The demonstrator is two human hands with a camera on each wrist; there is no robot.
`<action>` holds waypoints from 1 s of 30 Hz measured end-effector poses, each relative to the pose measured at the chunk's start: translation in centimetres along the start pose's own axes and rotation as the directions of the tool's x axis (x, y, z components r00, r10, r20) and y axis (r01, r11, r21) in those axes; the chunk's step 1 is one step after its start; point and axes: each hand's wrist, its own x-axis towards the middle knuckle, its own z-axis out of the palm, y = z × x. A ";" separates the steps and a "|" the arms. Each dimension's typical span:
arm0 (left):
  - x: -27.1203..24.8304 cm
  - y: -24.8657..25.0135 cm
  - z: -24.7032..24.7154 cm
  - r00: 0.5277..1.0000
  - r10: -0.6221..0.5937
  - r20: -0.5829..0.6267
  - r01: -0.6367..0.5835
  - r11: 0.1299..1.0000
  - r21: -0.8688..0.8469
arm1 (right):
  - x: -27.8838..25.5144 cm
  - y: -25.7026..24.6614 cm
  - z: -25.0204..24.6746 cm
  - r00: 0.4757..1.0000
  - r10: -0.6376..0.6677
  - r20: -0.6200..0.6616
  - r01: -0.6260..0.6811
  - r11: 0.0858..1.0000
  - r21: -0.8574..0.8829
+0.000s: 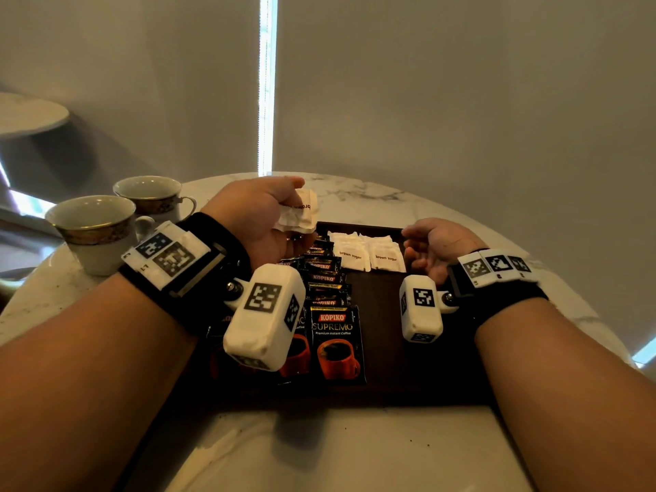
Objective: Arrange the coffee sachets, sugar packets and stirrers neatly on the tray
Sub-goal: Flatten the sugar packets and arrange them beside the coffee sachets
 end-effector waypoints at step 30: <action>0.4 -0.5 -0.4 0.980 0.085 0.178 -0.090 0.996 0.018 | -8.2 -0.8 5.5 0.852 -0.272 0.447 0.281 0.958 0.049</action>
